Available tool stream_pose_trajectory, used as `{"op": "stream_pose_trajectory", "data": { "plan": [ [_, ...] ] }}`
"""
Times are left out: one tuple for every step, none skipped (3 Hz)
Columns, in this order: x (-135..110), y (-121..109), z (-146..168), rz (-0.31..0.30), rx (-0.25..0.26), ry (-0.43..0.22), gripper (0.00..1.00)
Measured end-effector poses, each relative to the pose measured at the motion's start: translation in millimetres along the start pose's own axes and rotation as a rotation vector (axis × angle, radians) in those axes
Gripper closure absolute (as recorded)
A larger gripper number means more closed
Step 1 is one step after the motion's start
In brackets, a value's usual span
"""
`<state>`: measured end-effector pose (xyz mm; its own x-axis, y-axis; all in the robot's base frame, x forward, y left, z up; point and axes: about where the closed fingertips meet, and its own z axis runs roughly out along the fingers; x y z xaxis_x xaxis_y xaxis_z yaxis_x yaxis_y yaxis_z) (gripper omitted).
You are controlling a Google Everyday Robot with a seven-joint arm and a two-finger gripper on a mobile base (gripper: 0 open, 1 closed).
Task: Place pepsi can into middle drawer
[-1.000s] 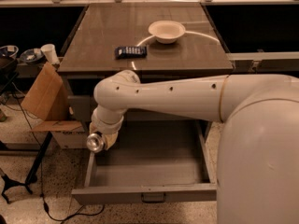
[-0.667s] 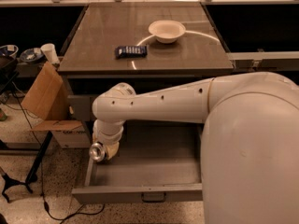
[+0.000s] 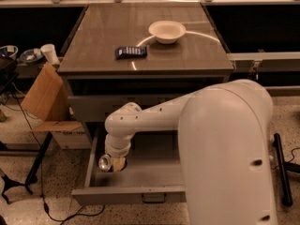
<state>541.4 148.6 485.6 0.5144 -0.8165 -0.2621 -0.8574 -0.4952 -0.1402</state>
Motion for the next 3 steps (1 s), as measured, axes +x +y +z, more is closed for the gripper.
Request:
{"op": "stream_pose_trajectory", "data": {
  "plan": [
    [15.2, 4.1, 33.4, 0.105, -0.019, -0.028, 1.0],
    [26.4, 6.7, 50.2, 0.183, -0.021, -0.032, 0.81],
    [33.2, 10.3, 59.1, 0.242, -0.021, -0.022, 0.58]
  ]
}}
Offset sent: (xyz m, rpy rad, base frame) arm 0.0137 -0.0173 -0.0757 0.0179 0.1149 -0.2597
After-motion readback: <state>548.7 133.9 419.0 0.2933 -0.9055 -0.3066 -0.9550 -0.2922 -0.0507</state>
